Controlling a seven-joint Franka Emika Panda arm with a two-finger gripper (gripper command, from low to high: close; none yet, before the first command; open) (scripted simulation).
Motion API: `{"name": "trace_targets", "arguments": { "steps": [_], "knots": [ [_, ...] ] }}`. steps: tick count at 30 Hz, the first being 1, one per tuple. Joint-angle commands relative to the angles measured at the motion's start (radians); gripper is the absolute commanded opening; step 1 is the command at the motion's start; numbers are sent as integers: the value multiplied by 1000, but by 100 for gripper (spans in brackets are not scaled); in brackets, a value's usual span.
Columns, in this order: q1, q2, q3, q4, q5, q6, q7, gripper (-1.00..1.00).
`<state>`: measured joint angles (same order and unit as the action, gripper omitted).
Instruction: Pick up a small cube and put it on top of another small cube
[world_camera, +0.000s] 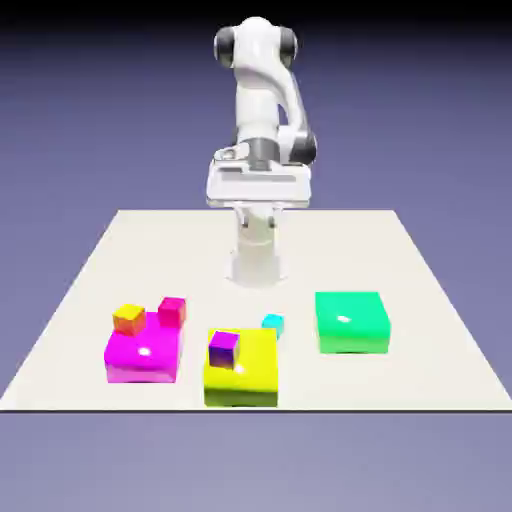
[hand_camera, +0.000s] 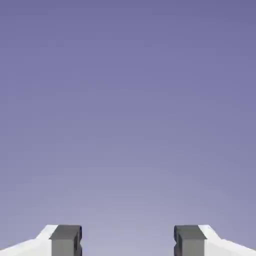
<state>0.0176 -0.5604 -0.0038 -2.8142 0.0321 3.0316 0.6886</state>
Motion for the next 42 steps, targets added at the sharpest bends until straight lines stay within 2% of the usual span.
{"name": "trace_targets", "arguments": {
  "steps": [1, 42],
  "knots": [
    [5, 8, -3, -3, 27, -4, -44, 0],
    [196, 334, -131, -146, 1117, -187, -1827, 0]
  ]
}}
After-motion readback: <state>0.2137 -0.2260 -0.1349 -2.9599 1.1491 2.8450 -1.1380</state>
